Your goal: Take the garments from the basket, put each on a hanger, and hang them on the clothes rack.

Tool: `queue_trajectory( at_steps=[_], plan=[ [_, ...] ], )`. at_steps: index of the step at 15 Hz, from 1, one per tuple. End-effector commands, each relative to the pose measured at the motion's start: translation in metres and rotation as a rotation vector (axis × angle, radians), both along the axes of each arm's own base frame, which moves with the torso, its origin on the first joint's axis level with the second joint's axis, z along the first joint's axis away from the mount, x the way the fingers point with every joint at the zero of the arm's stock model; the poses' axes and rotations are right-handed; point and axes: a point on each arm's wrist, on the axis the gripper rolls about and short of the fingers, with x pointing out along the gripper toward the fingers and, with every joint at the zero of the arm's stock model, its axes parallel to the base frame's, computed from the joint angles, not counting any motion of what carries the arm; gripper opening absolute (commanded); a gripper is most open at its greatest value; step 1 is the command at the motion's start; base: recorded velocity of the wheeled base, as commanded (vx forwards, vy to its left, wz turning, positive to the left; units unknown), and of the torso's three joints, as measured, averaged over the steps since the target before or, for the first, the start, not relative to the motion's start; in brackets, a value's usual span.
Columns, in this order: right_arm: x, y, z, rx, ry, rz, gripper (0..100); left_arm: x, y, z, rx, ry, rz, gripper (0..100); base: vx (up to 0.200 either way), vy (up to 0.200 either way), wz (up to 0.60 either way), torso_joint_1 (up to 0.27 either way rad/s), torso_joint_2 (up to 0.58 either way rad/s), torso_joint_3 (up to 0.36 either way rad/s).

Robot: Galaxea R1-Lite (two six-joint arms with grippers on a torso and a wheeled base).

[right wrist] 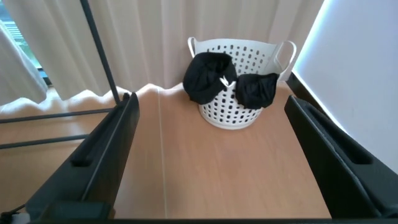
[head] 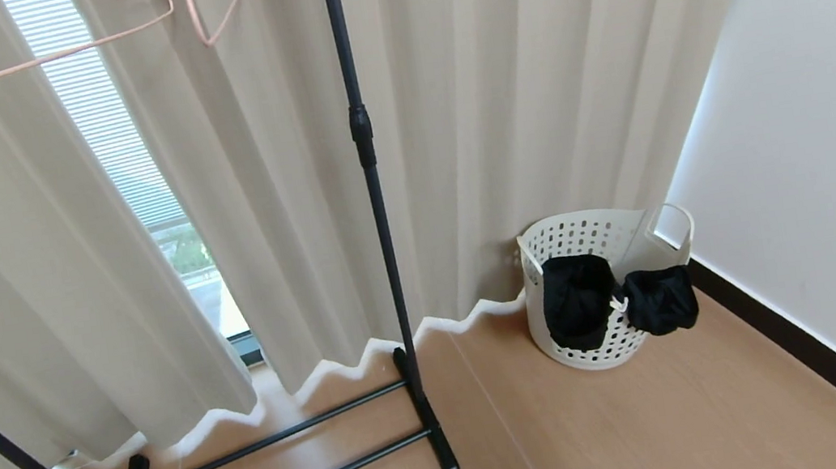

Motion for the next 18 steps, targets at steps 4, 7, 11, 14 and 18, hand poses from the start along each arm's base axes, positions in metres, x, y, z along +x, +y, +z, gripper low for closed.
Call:
queue_trajectory(
  at_steps=[4,7,11,14,18],
  plan=[
    [-0.0001,0.0000,0.0002,0.000,-0.001,0.002,100,0.0001,0.0000,0.0001,0.000,0.000,-0.001,100,0.000,-0.200,0.00,0.005,0.00,0.001],
    [-0.0001,0.0000,0.0002,0.000,-0.001,0.000,100,0.0001,0.0000,0.0001,0.000,0.000,-0.001,100,0.133,-0.067,0.00,0.001,0.00,0.005],
    [0.0001,0.0000,-0.0002,0.000,0.001,0.000,100,0.0001,0.0000,0.0001,0.001,0.000,0.000,100,0.200,0.000,0.00,0.000,0.00,0.005],
    [0.0001,0.0000,-0.0002,0.000,0.001,0.002,100,0.0001,0.0000,0.0001,0.000,0.000,-0.001,100,0.200,0.000,0.00,0.006,0.00,0.001],
    [0.0001,0.0000,-0.0002,0.000,0.001,0.002,100,0.0001,0.0000,0.0001,0.000,0.000,-0.001,100,0.200,-0.050,0.00,0.004,0.00,0.004]
  ],
)
